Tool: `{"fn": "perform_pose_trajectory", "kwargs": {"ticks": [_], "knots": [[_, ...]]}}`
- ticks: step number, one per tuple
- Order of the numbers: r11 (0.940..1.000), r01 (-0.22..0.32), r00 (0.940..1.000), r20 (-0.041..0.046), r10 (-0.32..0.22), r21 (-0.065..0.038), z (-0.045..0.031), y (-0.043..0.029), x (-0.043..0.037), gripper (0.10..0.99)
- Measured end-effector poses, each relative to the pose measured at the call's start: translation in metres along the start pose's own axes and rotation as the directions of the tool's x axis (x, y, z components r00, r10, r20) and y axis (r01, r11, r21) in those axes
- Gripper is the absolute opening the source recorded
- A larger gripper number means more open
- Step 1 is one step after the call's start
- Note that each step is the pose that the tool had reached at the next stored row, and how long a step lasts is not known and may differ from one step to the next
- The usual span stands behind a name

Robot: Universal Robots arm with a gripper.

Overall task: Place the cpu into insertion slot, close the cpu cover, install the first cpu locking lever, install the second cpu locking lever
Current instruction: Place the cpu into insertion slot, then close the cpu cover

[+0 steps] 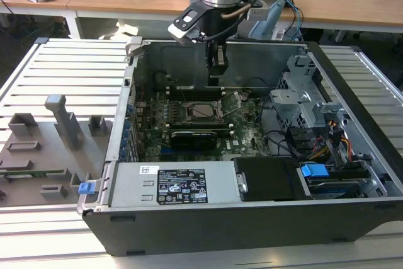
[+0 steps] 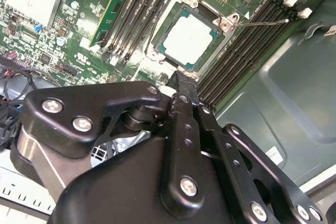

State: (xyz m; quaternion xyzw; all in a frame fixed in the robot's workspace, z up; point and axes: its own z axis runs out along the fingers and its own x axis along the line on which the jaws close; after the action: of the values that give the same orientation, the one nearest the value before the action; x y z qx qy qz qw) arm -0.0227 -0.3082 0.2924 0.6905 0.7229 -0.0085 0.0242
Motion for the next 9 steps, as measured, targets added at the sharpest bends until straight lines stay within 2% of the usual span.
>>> {"fn": "perform_pose_trajectory", "kwargs": {"ticks": [9], "knots": [[1.0, 0.0, 1.0, 0.0001, 0.0, 0.0, -0.0005, 0.0007, -0.0001, 0.106]]}}
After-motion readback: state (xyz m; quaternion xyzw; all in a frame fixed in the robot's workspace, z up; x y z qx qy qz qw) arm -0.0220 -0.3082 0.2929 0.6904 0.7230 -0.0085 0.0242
